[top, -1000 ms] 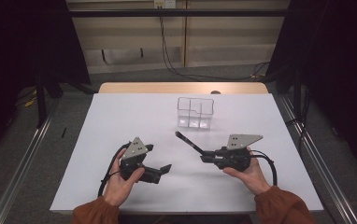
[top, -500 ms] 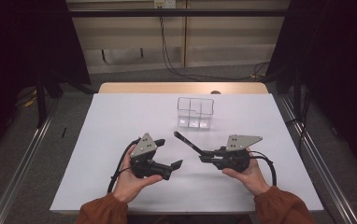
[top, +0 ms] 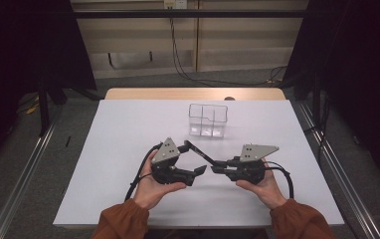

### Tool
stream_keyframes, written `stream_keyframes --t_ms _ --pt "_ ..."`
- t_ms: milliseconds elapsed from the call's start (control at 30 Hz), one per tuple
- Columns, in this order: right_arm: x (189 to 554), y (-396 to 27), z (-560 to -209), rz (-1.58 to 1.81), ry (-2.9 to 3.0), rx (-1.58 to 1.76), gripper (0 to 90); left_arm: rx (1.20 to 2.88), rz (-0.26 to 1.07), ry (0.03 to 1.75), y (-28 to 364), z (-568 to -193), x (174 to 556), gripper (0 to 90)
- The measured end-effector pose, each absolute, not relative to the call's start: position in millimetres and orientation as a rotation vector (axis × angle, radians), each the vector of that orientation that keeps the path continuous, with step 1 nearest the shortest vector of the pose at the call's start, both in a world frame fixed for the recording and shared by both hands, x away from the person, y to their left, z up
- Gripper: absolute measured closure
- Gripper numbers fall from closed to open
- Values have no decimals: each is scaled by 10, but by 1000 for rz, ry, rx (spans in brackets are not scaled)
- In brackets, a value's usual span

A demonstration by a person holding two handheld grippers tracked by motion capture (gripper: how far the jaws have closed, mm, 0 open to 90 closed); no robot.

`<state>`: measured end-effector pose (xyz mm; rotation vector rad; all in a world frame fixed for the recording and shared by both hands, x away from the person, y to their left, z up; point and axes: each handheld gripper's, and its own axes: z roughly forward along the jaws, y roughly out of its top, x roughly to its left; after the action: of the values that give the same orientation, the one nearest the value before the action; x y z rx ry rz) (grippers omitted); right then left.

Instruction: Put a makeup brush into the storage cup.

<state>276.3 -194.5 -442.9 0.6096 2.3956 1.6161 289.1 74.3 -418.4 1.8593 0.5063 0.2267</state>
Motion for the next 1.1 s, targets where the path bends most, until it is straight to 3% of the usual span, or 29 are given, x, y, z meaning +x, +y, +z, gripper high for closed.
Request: stream_keyframes --t_ms 600,667,1100 --pt "2756 -1925 -4459 1619 2409 591 796 1807 184 552 665 -4217 2907 442" --pt "2760 -1926 -4466 1621 2412 588 796 1809 174 541 664 -4204 2905 524" --pt "2767 -1926 -4523 1607 2428 573 796 1778 115 592 654 -4144 2909 626"
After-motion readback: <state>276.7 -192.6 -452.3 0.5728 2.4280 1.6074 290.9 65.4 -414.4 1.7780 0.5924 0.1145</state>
